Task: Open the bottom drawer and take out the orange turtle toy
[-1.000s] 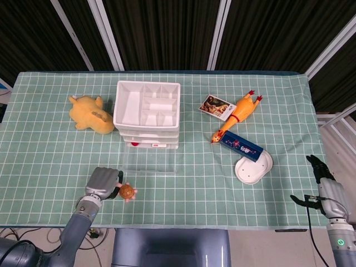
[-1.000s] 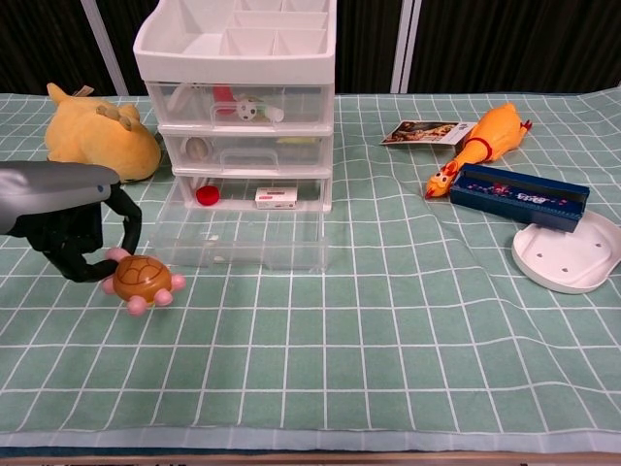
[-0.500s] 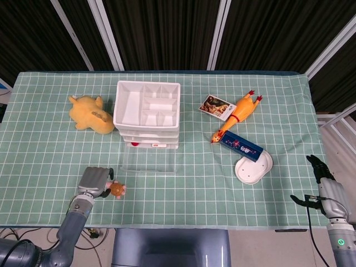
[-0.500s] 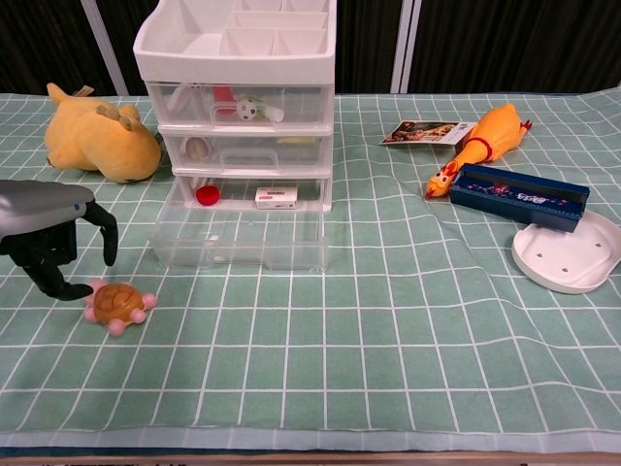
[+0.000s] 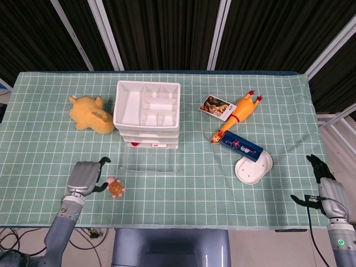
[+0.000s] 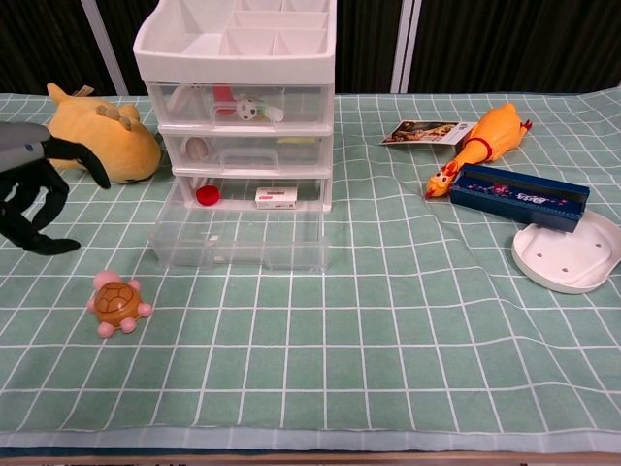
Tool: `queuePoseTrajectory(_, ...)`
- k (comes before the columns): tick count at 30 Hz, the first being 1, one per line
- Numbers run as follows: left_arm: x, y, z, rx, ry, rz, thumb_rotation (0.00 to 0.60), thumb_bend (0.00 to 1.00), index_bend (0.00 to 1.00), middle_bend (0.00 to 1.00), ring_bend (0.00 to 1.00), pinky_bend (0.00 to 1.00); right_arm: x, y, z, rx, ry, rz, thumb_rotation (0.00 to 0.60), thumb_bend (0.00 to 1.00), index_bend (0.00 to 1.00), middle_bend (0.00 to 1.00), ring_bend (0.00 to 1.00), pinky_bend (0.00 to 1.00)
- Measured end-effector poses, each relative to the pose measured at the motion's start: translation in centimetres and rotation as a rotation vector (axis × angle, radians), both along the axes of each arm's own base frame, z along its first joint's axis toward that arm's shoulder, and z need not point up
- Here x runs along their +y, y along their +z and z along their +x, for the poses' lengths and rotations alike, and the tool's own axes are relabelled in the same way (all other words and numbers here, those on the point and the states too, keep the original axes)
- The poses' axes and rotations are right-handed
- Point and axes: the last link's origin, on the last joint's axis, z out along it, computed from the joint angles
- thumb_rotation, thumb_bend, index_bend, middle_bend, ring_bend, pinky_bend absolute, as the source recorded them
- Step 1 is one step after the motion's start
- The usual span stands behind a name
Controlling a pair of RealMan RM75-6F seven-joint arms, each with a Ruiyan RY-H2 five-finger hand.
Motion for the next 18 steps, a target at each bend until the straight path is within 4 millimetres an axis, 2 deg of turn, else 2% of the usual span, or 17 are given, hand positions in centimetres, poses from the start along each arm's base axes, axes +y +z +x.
queuePoseTrajectory(2,-0.6,1.2,-0.7,-0.013,-0.039,0.061,0.6,0.14,0.0,0.01,0.04,0.13,0.0,0.0,0.0,0.001,0.0,-0.003,0.6,0.11,0.0,0.0,0.0,0.18)
queuePoseTrajectory(3,-0.9,1.8,-1.2,-0.012,-0.055,0.091,0.6,0.12,0.0,0.0,0.01,0.07,0.0,0.0,-0.1,0.001,-0.001,-0.004,0.6,0.11,0.0,0.0,0.0,0.18)
queuePoseTrajectory(5,-1.7,3.5,-3.0,0.004,-0.083,0.171,0.6,0.1,0.0,0.0,0.0,0.02,-0.1,0.0,-0.1,0.004,-0.001,-0.004,0.6,0.11,0.0,0.0,0.0,0.18)
queuePoseTrajectory(8,-3.3,6.1,-6.3,0.035,-0.079,0.287,0.6,0.08,0.0,0.0,0.0,0.0,-0.1,-0.1,0.0,0.016,0.003,-0.003,0.6,0.11,0.0,0.0,0.0,0.18)
queuePoseTrajectory(13,-6.6,8.9,-11.5,0.051,0.015,0.373,0.6,0.07,0.0,0.0,0.0,0.0,0.0,-0.2,0.1,0.034,0.01,-0.009,0.6,0.11,0.0,0.0,0.0,0.18)
queuePoseTrajectory(15,-7.4,9.4,-12.3,0.038,0.042,0.385,0.6,0.07,0.0,0.0,0.0,0.0,0.0,-0.2,0.1,0.036,0.012,-0.009,0.6,0.11,0.0,0.0,0.0,0.18)
queuePoseTrajectory(18,-7.5,9.9,-12.5,0.009,0.049,0.405,0.6,0.07,0.0,0.0,0.0,0.0,0.0,-0.2,0.2,0.041,0.017,-0.009,0.6,0.11,0.0,0.0,0.0,0.18)
